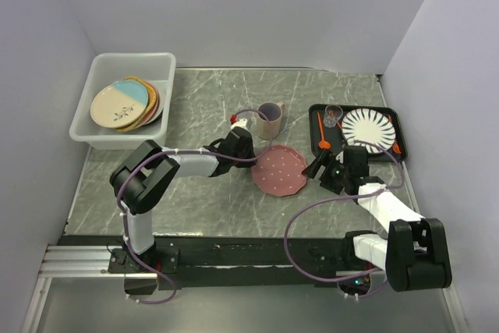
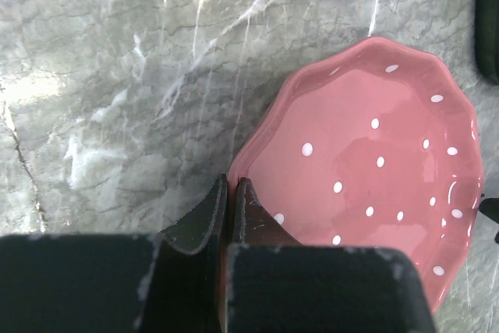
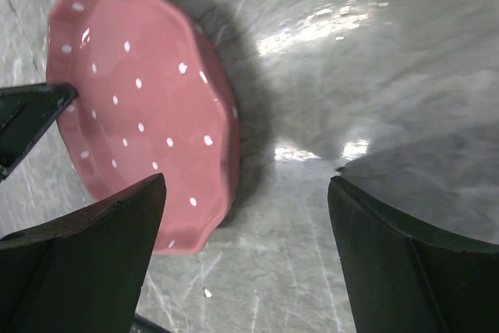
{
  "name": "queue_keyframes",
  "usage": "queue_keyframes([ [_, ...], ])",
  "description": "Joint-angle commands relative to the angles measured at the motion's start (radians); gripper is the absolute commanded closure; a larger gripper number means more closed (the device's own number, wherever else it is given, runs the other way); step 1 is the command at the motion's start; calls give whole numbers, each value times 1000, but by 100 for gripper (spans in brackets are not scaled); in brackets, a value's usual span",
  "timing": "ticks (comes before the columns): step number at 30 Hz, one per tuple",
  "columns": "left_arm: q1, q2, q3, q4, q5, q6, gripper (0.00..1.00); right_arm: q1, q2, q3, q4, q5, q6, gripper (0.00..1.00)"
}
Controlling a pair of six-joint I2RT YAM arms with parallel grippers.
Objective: Place the plates into the plastic bin on the countertop
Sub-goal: Pick up the plate from the center of the board.
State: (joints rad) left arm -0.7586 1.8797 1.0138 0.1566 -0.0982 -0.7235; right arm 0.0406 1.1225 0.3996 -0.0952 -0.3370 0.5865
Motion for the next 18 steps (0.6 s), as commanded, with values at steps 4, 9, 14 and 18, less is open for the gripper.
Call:
queue_keyframes([
  [4,22,-17,-47,-138,-35,12,99,22,34,7,84,-16,15,9],
  [9,34,-50,-60,-150,-52,16,99,24,46,10,92,-17,12,9],
  [14,56,-82,-92,-154,-63,15,99,22,63,8,92,-25,15,9],
  [18,82,-122,-121,-146,-61,12,99,24,69,8,116,-30,15,9],
])
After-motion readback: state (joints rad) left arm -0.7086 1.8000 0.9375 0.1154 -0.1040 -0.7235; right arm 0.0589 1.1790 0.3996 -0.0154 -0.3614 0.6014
